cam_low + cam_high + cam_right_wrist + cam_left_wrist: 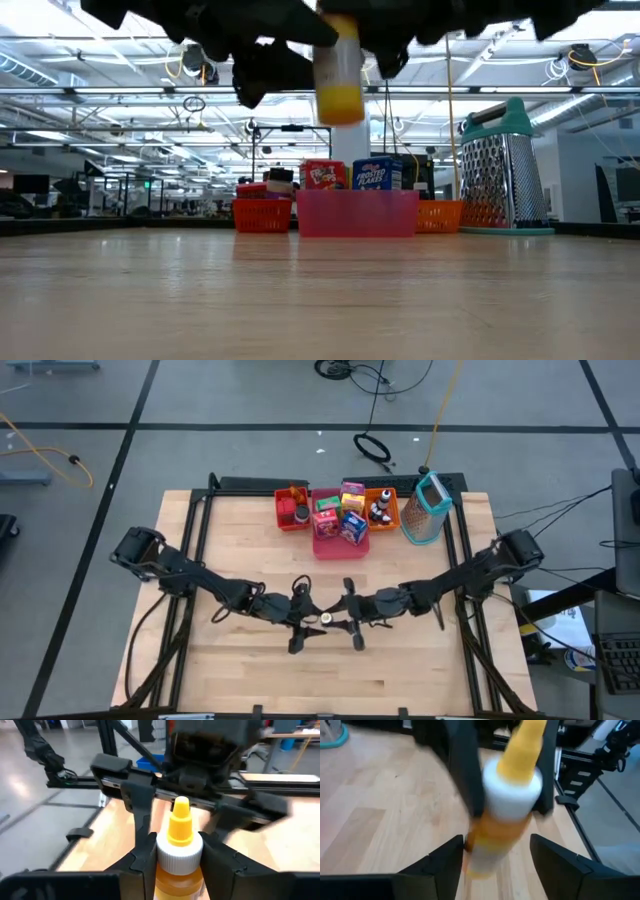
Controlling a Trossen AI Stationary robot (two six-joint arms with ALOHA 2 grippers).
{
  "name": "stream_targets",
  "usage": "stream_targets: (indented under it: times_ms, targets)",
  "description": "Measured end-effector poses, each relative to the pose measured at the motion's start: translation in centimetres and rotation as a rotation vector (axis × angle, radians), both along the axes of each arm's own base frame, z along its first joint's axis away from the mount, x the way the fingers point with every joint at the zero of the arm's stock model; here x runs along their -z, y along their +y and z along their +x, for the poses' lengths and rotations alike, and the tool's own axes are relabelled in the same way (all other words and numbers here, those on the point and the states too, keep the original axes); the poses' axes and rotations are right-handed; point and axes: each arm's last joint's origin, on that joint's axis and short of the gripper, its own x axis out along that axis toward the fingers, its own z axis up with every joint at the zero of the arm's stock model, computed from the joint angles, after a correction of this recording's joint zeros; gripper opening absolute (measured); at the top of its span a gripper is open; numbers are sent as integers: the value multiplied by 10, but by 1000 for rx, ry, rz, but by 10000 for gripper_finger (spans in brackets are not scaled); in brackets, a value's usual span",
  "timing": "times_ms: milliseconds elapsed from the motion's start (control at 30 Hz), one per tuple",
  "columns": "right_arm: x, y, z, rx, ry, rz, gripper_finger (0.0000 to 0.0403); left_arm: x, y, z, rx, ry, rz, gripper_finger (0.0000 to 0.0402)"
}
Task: Pick & Place Kitchen Items
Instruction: Put the yellow food coloring bottle into the orange bin
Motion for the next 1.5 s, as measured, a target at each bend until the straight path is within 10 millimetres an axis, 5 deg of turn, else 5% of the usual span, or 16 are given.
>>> stream_targets:
  times_ms: [333, 633, 1167, 1500]
  targets:
    - [-33, -18, -28, 174, 62, -125, 110, -17, 5, -25, 6, 125, 16, 237]
    - [-57, -49, -48, 389, 81, -213, 110, -21, 2, -28, 12, 117, 15, 237]
    - [-55, -135, -102, 734, 40, -215, 110, -21, 2, -28, 11, 116, 22, 237]
    - [-33, -177, -119, 910, 61, -218, 110, -21, 5, -27, -18, 100, 76, 237]
